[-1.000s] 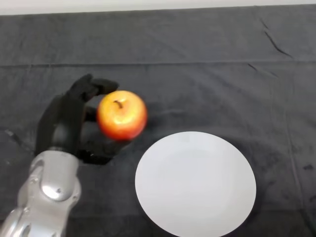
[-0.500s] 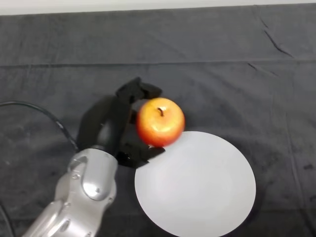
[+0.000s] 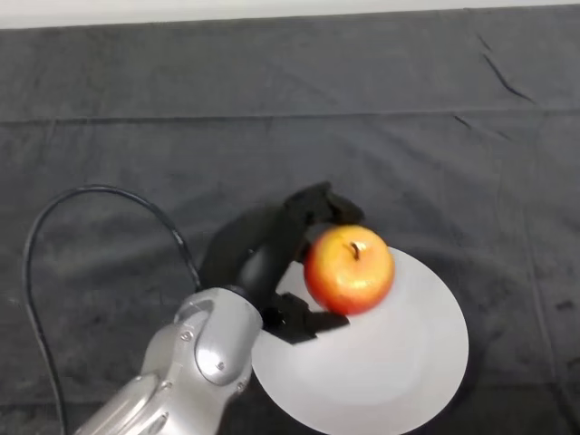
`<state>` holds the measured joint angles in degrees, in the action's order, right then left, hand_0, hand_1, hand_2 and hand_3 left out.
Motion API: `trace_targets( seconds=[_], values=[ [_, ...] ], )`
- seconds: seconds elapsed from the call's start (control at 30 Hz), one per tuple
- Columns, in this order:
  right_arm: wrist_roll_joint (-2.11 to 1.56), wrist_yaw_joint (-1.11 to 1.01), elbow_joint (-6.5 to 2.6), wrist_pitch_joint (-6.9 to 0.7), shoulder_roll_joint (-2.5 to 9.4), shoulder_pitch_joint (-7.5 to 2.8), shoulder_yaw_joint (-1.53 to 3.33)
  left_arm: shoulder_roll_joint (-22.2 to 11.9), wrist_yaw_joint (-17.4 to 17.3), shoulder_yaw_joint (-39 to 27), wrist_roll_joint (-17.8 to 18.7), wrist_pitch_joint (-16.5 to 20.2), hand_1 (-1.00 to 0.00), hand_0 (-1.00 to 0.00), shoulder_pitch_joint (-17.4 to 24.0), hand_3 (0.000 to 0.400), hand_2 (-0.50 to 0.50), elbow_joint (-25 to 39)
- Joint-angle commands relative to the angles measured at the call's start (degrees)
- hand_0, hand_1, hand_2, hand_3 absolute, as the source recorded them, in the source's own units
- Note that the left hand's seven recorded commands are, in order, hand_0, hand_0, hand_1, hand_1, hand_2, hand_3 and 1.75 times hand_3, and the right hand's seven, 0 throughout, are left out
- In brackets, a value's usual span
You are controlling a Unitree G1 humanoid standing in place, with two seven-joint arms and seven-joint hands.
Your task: Move the apple to the plate
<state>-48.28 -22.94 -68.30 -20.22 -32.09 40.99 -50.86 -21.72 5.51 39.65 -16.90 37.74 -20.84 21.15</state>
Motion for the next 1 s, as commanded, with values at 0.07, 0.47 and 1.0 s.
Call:
trace_targets(
  seconds=[0.07, 0.47, 1.0],
  values=[
    [-0.97, -0.13, -0.09, 0.31, -0.76, -0.16, -1.08, -1.94, -1.73, 1.24, -1.75, 0.1, -1.0, -1.0, -2.4, 0.4, 0.0, -0.82],
    [-0.96, -0.17, -0.19, 0.32, -0.8, -0.13, -1.1, -2.93, -4.75, 2.01, -2.27, -1.15, -0.29, -1.0, -3.38, 0.4, -0.35, -2.34],
    [-0.94, -0.2, -0.22, 0.34, -0.8, -0.12, -1.1, -3.6, -2.77, -1.0, -4.08, -7.04, 0.0, -0.25, -3.77, 0.1, -0.13, -4.76]
  ],
)
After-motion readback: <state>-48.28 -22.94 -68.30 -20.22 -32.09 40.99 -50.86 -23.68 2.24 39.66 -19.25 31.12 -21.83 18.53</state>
